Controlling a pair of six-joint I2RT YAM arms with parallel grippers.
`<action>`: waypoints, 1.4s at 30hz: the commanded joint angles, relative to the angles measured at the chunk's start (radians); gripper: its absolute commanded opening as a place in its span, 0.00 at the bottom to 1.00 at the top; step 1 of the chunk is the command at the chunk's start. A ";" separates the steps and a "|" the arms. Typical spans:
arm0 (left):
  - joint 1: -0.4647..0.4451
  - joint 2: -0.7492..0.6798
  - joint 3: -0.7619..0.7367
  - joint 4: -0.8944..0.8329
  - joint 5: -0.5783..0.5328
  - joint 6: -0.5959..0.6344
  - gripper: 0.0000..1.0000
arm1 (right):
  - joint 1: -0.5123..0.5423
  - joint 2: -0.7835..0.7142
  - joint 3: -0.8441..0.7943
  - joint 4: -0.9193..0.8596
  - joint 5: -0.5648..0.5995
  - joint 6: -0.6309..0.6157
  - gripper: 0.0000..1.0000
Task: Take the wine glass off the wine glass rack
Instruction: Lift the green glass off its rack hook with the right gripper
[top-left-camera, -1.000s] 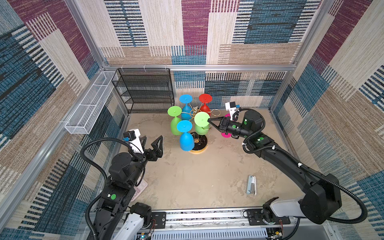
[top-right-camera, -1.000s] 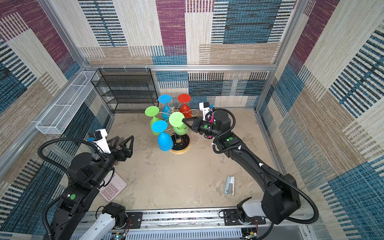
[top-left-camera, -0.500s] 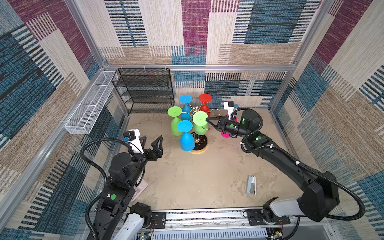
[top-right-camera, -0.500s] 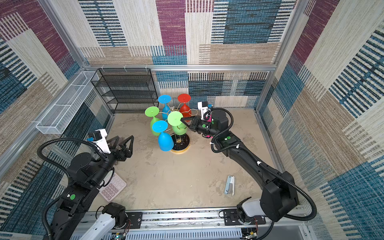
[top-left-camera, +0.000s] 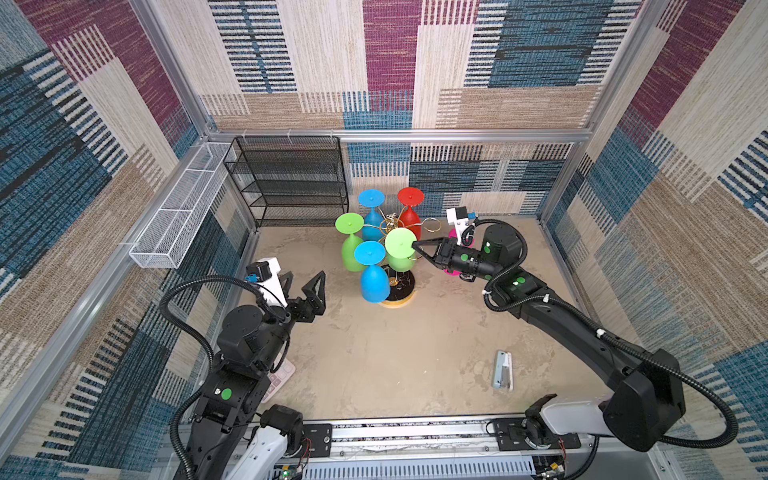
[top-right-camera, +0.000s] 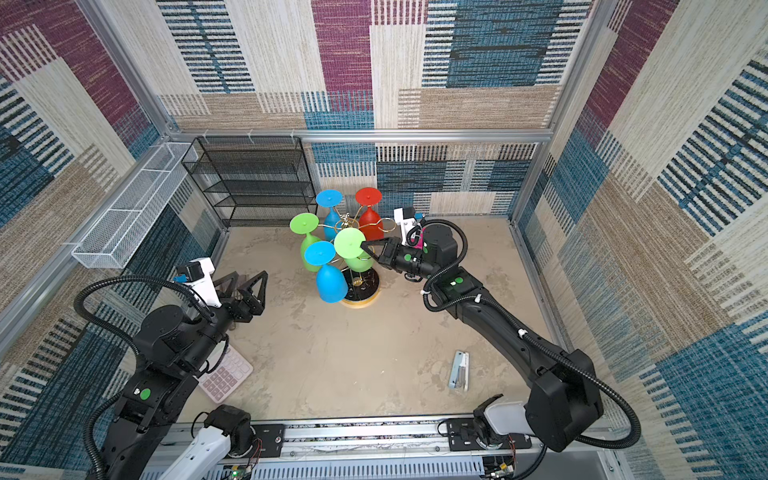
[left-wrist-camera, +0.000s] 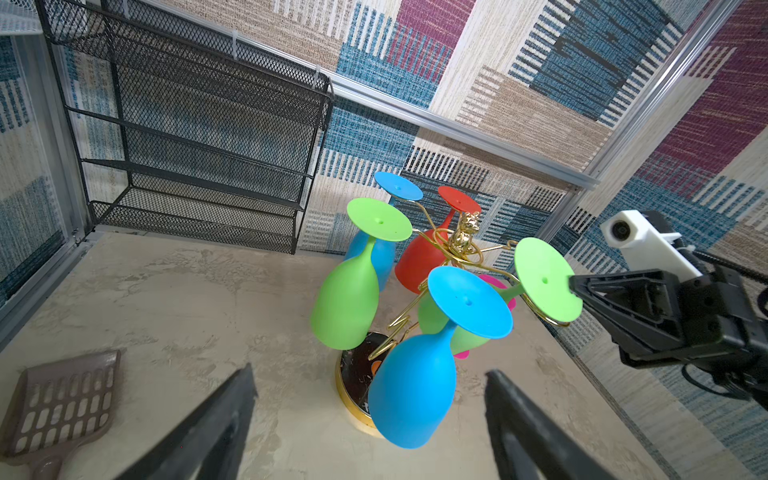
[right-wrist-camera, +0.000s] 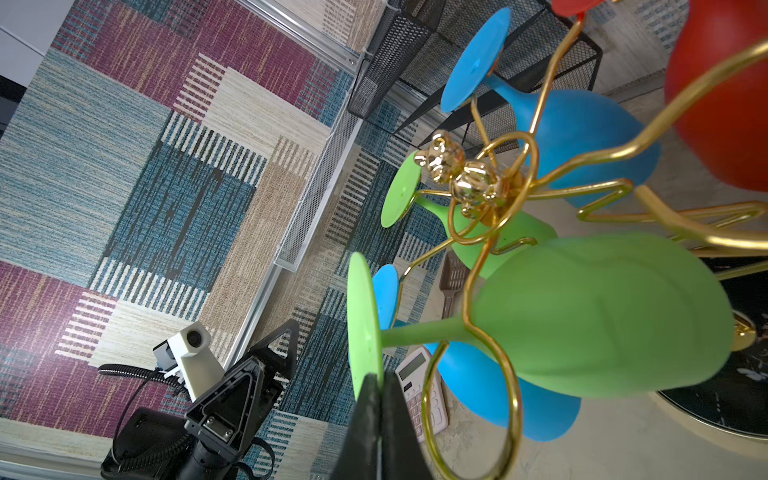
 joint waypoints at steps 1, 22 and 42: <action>0.001 0.001 0.003 0.022 0.003 -0.002 0.88 | 0.002 -0.022 -0.016 0.008 0.002 -0.015 0.00; 0.001 0.021 0.013 0.025 -0.009 -0.031 0.88 | 0.003 -0.145 -0.101 -0.080 0.011 -0.078 0.00; 0.003 0.203 0.257 -0.064 0.316 -0.111 0.77 | 0.002 -0.424 -0.149 -0.307 0.256 -0.174 0.00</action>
